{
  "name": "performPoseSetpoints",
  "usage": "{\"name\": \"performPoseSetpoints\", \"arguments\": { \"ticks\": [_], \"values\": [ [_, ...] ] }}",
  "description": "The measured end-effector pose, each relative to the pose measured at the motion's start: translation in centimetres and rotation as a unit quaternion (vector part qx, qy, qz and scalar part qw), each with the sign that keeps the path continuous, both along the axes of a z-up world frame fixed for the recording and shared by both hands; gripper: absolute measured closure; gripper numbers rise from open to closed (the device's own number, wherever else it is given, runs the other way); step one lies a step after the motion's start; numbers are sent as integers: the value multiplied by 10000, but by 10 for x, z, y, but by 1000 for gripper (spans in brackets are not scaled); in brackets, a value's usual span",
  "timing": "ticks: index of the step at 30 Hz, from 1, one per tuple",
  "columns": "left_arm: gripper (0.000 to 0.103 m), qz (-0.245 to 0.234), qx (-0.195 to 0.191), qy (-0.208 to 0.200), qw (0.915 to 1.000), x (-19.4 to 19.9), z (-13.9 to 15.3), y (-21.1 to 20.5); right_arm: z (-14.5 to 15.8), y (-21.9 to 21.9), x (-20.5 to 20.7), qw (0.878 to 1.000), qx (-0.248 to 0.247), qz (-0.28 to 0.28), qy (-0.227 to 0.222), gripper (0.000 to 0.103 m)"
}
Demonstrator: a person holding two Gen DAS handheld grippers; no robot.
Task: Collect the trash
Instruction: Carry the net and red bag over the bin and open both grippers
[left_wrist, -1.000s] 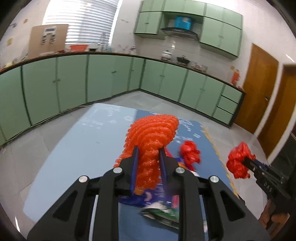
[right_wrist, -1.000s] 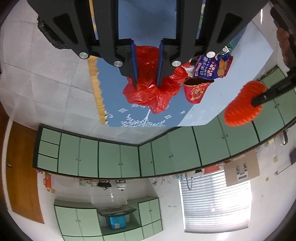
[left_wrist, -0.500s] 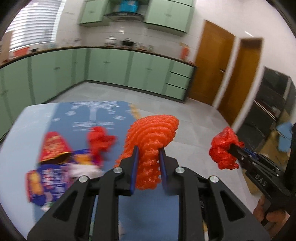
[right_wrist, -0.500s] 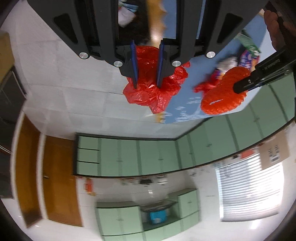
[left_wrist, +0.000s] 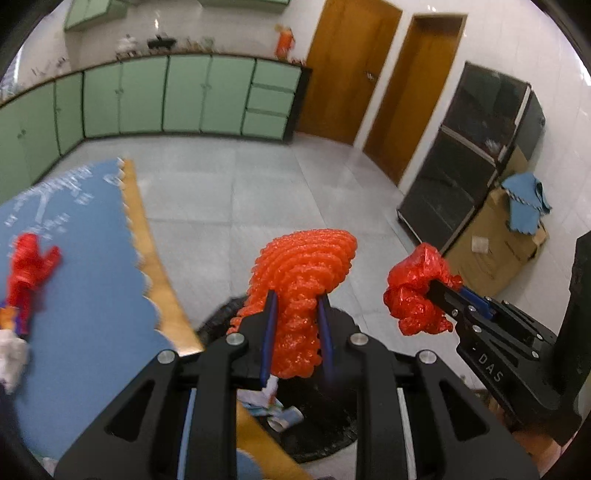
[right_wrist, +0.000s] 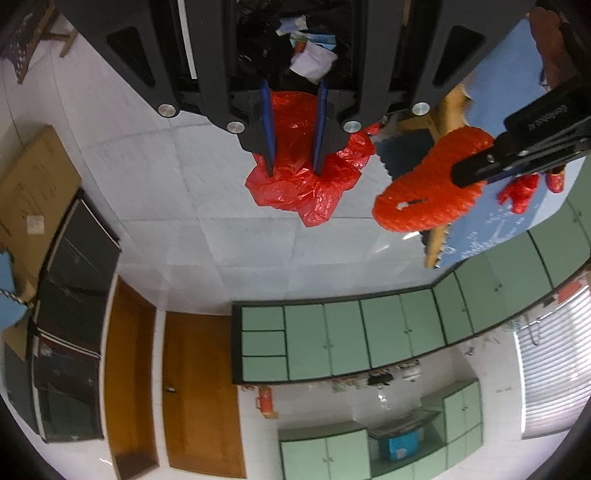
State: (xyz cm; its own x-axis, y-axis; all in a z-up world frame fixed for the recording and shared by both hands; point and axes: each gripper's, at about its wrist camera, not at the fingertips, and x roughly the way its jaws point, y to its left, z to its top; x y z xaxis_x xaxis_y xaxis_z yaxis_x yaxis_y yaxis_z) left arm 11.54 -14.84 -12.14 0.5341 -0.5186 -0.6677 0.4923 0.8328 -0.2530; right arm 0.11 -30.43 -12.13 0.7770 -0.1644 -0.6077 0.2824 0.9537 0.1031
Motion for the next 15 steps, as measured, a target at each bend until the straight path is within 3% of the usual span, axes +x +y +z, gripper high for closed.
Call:
{"name": "performPoseSetpoints", "arguments": {
  "ticks": [3,7,15],
  "values": [
    [78,-136,122,238,9995,5,-15,-12,-8,-5,0,9999,26,-66,95,85],
    [60,-107,171,164,9997,3,-15,-14,-20,-11,5,9997,81,-84,221,85],
    [55,28,173,24,9998,-2,-5,-3,-26,-7,6,9995,127,-6,273,85]
  ]
}}
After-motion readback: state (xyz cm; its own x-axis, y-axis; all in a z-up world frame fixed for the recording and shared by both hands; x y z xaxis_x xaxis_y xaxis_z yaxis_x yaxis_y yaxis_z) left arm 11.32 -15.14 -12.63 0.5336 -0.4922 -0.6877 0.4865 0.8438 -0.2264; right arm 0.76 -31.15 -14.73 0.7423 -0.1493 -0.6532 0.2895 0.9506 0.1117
